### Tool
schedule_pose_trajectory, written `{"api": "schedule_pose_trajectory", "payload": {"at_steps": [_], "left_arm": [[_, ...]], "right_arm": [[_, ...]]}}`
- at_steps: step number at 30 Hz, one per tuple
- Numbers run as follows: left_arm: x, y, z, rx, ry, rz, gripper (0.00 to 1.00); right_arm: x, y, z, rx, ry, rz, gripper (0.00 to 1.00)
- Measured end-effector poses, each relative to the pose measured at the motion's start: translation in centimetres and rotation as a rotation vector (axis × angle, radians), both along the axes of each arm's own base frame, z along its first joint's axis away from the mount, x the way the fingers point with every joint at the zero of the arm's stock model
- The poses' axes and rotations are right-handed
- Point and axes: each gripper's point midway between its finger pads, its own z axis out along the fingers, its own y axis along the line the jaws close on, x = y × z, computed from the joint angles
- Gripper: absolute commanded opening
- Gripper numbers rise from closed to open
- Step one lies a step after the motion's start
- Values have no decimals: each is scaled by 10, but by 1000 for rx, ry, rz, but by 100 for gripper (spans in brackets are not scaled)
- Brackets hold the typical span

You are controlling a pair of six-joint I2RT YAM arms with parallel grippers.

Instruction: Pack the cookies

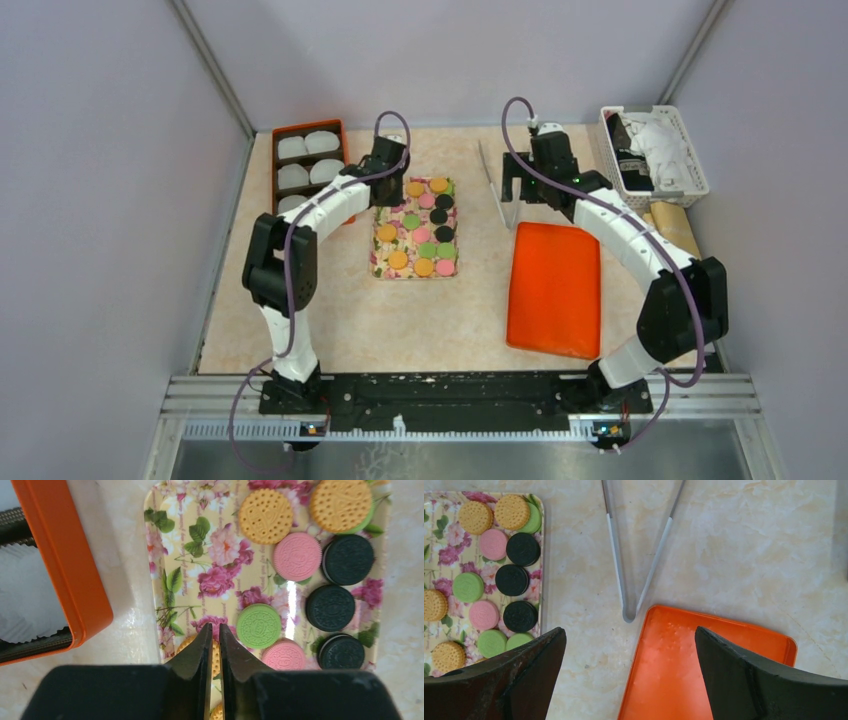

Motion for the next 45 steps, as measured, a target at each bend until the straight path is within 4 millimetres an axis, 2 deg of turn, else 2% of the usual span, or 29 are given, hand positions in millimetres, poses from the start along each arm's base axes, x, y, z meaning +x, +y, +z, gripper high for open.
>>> {"api": "schedule_pose_trajectory", "payload": {"at_steps": [3, 6, 12, 13, 16, 20, 21, 23, 27, 30, 36, 42, 45], "left_arm": [[0, 3, -18, 26, 39, 18, 7], [2, 5, -27, 38, 56, 30, 2], [10, 12, -52, 65, 94, 70, 1], [11, 14, -56, 71, 103, 78, 5], [18, 23, -54, 74, 102, 114, 27], [41, 47, -32, 30, 57, 213, 55], [49, 57, -25, 14, 41, 244, 59], [59, 76, -14, -11, 16, 304, 61], [62, 109, -13, -30, 22, 402, 61], [58, 120, -16, -32, 43, 435, 59], [57, 117, -20, -47, 60, 437, 44], [55, 112, -39, -56, 106, 419, 40], [54, 112, -48, -49, 125, 418, 31]], "right_arm": [[1, 2, -2, 7, -2, 3, 99], [1, 3, -4, 10, 1, 7, 99], [1, 5, -9, 15, 9, 15, 99], [0, 5, -10, 16, 11, 17, 99], [-1, 6, -12, 18, 15, 20, 99], [0, 8, -11, 29, 13, 24, 99], [0, 8, -12, 32, 14, 26, 99], [-1, 10, -13, 38, 18, 32, 99], [-3, 12, -17, 44, 30, 42, 99], [-3, 14, -22, 52, 43, 45, 99], [-5, 15, -29, 55, 57, 46, 99], [-4, 15, -30, 59, 56, 43, 99], [-4, 15, -29, 60, 54, 42, 99]]}}
